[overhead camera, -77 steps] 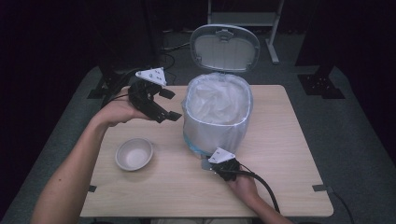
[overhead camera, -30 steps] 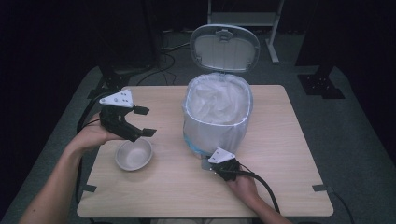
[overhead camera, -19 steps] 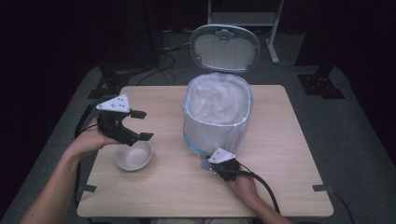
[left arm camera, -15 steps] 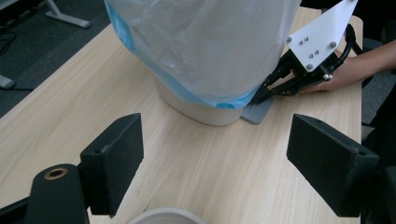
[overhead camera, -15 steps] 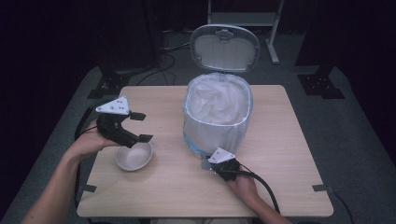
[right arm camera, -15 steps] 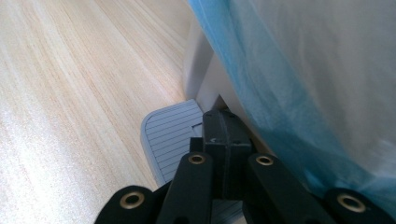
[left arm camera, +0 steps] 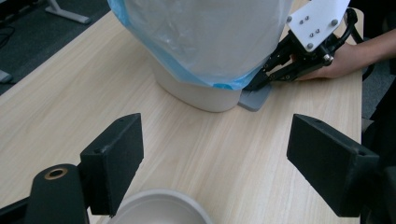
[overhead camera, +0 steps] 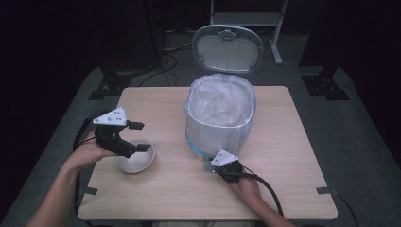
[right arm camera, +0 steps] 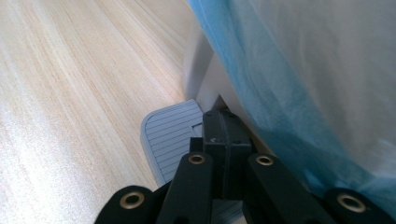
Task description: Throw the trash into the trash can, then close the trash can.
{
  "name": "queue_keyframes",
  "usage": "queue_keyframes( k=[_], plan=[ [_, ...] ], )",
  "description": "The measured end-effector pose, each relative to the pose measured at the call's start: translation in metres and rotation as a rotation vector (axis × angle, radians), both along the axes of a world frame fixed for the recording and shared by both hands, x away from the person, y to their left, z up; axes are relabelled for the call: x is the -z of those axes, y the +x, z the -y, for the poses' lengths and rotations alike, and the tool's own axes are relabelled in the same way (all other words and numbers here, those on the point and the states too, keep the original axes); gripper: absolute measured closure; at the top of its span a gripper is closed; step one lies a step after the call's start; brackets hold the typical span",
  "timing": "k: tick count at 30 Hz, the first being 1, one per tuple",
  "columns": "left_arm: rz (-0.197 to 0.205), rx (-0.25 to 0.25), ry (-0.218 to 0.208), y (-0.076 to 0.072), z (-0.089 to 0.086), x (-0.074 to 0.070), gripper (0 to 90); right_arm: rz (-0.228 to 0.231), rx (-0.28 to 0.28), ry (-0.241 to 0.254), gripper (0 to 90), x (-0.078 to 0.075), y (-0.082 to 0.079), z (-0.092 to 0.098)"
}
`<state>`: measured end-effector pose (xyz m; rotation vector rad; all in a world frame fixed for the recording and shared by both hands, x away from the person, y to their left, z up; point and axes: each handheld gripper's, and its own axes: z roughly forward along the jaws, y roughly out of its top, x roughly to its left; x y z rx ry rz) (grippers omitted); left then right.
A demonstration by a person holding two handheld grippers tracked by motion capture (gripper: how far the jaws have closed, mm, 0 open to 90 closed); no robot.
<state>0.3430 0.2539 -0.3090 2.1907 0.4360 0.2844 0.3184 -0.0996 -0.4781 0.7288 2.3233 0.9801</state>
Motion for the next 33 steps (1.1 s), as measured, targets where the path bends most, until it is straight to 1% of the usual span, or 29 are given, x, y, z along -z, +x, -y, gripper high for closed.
queue_keyframes(
  k=[3, 5, 11, 17, 19, 21, 26, 27, 33],
  plan=[
    [0.002, -0.004, 0.000, -0.001, -0.003, 0.005, 17.9, 0.007, -0.005, -0.003, 89.9, 0.000, 0.001, 0.000],
    [-0.001, -0.008, 0.002, -0.002, -0.004, 0.008, 17.9, 0.000, 0.002, 0.000, 89.9, 0.000, 0.000, 0.000],
    [-0.009, -0.012, 0.003, -0.004, -0.007, 0.016, 16.3, 0.000, 0.001, -0.002, 89.9, 0.000, 0.000, 0.000],
    [-0.014, -0.012, -0.011, -0.006, -0.010, 0.019, 16.3, -0.004, 0.000, -0.002, 89.9, 0.000, 0.000, 0.000],
    [-0.015, -0.013, -0.008, -0.007, -0.011, 0.022, 16.3, 0.008, -0.007, -0.007, 89.9, 0.000, 0.001, 0.001],
    [-0.017, -0.012, -0.007, -0.007, -0.012, 0.023, 16.3, 0.000, 0.001, -0.001, 89.9, 0.000, 0.000, 0.000],
    [-0.024, -0.015, -0.012, -0.009, -0.014, 0.030, 16.3, 0.006, -0.006, -0.010, 89.9, 0.000, 0.001, 0.001],
    [-0.024, -0.014, -0.011, -0.009, -0.015, 0.031, 16.3, 0.001, 0.001, -0.001, 89.9, 0.000, 0.000, 0.000],
    [-0.025, -0.008, -0.008, -0.011, -0.016, 0.037, 16.3, 0.001, 0.001, -0.002, 89.9, 0.000, 0.000, 0.000]
  ],
)
